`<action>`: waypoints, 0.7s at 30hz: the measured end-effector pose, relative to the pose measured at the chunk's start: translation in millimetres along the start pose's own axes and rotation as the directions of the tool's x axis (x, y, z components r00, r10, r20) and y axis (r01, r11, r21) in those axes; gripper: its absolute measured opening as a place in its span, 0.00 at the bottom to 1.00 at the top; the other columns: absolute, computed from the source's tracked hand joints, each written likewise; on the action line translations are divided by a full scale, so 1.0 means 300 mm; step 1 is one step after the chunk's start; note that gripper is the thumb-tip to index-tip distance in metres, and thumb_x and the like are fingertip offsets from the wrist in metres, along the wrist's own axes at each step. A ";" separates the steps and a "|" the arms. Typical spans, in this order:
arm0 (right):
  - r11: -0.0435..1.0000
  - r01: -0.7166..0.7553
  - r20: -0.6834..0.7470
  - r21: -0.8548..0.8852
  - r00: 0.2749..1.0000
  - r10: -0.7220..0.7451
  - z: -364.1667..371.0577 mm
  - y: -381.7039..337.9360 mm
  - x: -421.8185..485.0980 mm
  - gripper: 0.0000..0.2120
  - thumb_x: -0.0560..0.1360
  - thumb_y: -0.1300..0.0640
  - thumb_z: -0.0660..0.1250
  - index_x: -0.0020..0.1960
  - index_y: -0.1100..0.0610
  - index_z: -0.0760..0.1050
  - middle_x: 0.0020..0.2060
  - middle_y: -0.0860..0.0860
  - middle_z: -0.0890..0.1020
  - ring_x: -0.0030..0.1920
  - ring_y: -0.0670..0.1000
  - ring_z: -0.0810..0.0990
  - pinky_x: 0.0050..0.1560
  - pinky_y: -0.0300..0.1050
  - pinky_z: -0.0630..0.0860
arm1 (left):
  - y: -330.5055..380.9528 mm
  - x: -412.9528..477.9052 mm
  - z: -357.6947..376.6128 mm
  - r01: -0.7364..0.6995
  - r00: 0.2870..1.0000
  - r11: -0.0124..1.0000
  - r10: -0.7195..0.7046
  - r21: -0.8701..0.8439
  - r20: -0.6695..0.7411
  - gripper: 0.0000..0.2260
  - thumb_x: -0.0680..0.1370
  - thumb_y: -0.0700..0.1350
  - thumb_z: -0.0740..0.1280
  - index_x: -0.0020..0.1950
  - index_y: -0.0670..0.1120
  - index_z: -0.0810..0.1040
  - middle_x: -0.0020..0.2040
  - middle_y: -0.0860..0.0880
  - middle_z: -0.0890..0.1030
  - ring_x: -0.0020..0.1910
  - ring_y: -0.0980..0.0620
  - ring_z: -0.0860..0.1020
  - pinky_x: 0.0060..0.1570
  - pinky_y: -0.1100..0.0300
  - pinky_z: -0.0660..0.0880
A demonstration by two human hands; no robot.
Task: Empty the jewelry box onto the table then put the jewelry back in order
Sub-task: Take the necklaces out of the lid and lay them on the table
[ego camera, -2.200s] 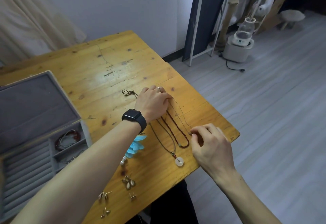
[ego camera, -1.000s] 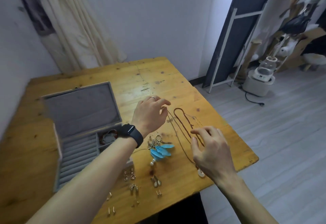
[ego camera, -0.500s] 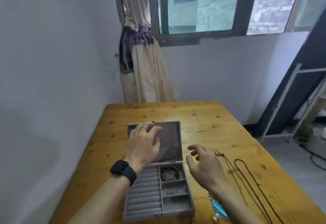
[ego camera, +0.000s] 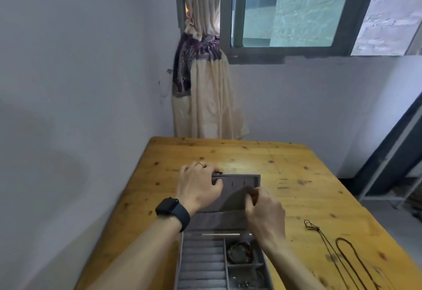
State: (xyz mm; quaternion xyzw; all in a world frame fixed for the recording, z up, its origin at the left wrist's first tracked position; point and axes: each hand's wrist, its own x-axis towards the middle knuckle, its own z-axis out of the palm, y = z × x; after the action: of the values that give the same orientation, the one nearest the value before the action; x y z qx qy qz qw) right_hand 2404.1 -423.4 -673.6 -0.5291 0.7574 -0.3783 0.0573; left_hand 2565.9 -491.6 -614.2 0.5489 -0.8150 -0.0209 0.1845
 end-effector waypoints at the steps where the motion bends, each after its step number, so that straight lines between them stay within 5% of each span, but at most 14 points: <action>1: 1.000 -0.002 -0.006 -0.016 1.000 0.001 0.002 -0.004 0.000 0.08 0.80 0.52 0.64 0.51 0.55 0.78 0.43 0.50 0.81 0.38 0.49 0.77 0.35 0.39 0.70 | -0.002 -0.006 0.004 -0.004 1.000 1.000 0.004 -0.012 -0.017 0.16 0.78 0.56 0.61 0.64 0.56 0.78 0.60 0.54 0.79 0.61 0.51 0.73 0.64 0.53 0.65; 7: 0.974 0.000 0.029 -0.226 1.000 0.006 -0.001 -0.054 -0.009 0.09 0.82 0.52 0.57 0.52 0.56 0.73 0.49 0.54 0.79 0.46 0.60 0.81 0.39 0.47 0.69 | -0.010 -0.027 0.009 -0.019 0.999 0.999 0.017 -0.042 -0.047 0.16 0.77 0.55 0.61 0.63 0.56 0.78 0.61 0.55 0.79 0.61 0.51 0.73 0.65 0.51 0.65; 13: 0.995 0.002 -0.021 0.102 1.000 0.000 -0.036 -0.087 0.017 0.04 0.82 0.56 0.61 0.49 0.55 0.71 0.41 0.49 0.75 0.41 0.51 0.74 0.41 0.44 0.65 | -0.008 -0.044 -0.004 -0.028 0.997 0.997 0.023 -0.073 -0.073 0.16 0.77 0.54 0.62 0.63 0.57 0.77 0.60 0.55 0.79 0.60 0.53 0.75 0.64 0.52 0.65; 21: 0.981 -0.010 -0.072 0.192 0.997 0.024 -0.063 -0.101 0.036 0.03 0.81 0.59 0.63 0.48 0.56 0.71 0.38 0.50 0.77 0.39 0.52 0.74 0.39 0.45 0.64 | -0.005 -0.063 -0.006 -0.038 0.993 0.996 0.028 -0.084 -0.113 0.15 0.77 0.54 0.63 0.63 0.57 0.78 0.60 0.56 0.79 0.59 0.54 0.75 0.62 0.55 0.65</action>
State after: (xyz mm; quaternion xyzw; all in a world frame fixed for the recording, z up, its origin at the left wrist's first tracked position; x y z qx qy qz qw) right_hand 2413.1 -427.5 -637.7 -0.5002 0.7236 -0.4683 0.0828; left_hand 2574.1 -474.8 -618.1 0.5272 -0.8107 -0.0218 0.2536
